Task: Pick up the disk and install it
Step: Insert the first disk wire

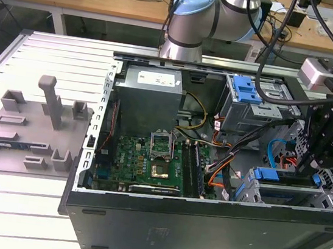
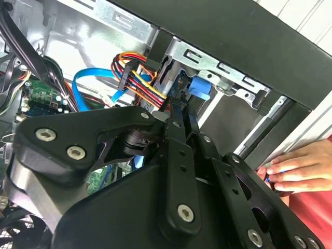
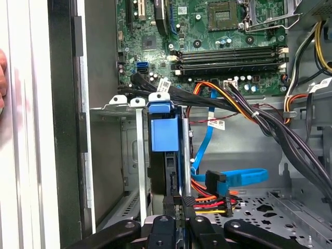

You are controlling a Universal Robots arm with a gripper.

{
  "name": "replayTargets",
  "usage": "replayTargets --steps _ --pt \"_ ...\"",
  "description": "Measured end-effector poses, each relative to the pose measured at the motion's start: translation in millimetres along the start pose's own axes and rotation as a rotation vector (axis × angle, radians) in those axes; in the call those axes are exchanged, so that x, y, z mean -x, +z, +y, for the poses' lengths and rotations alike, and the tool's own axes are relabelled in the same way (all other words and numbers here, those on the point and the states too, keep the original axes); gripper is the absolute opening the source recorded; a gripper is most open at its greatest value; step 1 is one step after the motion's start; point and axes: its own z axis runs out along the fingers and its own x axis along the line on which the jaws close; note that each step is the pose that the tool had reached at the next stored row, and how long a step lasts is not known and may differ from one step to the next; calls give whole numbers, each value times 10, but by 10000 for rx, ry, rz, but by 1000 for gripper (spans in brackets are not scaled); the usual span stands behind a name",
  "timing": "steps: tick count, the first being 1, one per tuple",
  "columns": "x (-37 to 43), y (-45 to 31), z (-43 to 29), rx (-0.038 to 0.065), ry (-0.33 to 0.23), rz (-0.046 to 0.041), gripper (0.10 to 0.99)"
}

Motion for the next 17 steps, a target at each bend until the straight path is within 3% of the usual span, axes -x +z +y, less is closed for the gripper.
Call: replayTargets --steps 14,16,17 --pt "-10 66 -3 0 -1 1 169" --pt "-13 63 0 2 1 2 235" --pt "-16 24 3 1 1 2 235"
